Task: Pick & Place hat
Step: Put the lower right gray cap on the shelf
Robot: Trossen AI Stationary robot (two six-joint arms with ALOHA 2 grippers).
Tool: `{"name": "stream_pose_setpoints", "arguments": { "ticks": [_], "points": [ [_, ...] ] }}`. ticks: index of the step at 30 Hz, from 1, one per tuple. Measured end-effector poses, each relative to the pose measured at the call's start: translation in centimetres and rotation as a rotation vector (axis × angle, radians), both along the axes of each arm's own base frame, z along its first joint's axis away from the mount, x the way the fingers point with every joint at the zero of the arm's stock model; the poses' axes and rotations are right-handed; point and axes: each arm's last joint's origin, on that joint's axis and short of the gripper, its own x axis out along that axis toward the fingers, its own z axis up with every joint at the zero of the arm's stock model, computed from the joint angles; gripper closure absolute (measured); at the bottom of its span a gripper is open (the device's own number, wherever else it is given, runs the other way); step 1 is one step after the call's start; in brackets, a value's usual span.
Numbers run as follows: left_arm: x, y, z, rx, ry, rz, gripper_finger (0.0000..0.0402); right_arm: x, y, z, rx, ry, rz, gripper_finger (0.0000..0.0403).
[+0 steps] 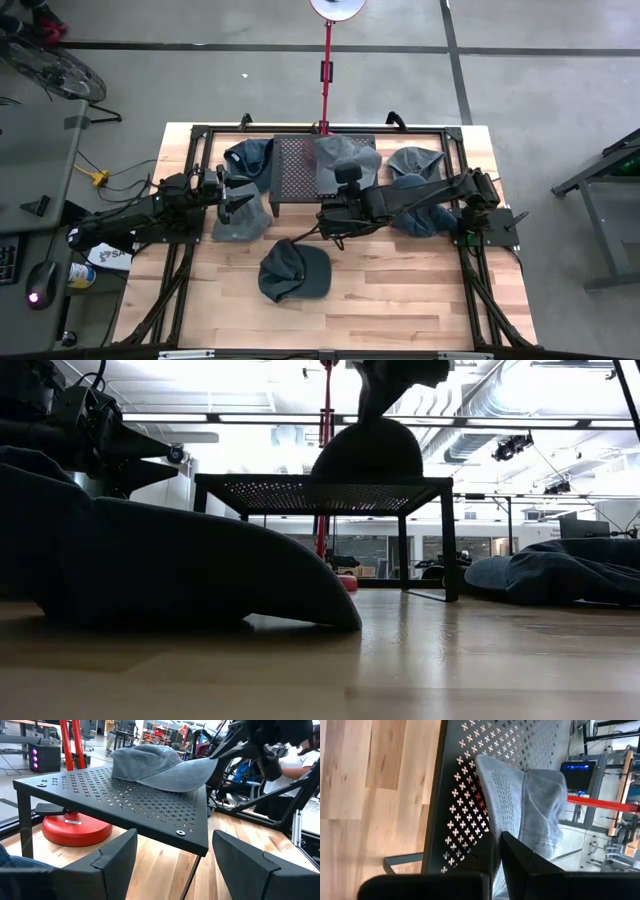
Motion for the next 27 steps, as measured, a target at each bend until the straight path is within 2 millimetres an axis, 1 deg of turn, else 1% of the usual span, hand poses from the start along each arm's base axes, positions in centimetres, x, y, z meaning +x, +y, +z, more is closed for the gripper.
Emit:
{"name": "stream_pose_setpoints", "arguments": {
  "ticks": [6, 10, 13, 22, 27],
  "points": [
    [0.0, 0.0, 0.0, 0.000, 0.000, 0.000, 0.0147, -0.6, -0.2, 0.4, -0.022, 0.046, 0.033, 0.0389],
    [0.0, 0.0, 0.0, 0.000, 0.000, 0.000, 0.0147, -0.6, -0.7, 0.8, -0.044, 0.092, 0.090, 0.0389],
    [0.0, 0.0, 0.0, 0.000, 0.000, 0.000, 0.0147, -0.6, -1.2, 0.9, -0.058, 0.106, 0.098, 0.0390],
    [0.0, 0.0, 0.0, 0.000, 0.000, 0.000, 0.0147, -0.7, -1.5, 0.8, 0.032, 0.102, 0.088, 0.0394],
    [0.0, 0.0, 0.0, 0.000, 0.000, 0.000, 0.0147, -0.6, -1.7, 0.8, 0.031, 0.105, 0.087, 0.0390]
  ]
}}
